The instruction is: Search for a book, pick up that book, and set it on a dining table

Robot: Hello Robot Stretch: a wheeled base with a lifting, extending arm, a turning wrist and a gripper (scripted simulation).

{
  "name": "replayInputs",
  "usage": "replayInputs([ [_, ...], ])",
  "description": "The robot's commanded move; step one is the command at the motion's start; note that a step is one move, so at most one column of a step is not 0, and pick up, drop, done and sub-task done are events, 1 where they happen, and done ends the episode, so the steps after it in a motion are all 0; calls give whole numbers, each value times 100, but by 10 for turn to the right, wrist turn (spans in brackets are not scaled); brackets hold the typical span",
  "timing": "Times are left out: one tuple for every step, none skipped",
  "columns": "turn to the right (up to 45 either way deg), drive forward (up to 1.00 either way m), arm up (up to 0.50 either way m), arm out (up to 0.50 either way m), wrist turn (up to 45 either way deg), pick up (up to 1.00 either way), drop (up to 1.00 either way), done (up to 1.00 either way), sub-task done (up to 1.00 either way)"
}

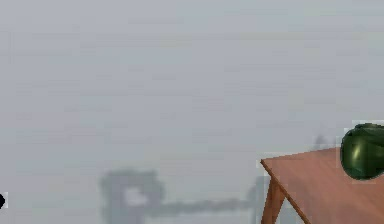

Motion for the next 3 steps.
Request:
replayInputs([
  [0,0,0,0,450,0,0,0,0],
  [0,0,0,0,450,0,0,0,0],
  [0,0,0,0,30,0,0,0,0],
])
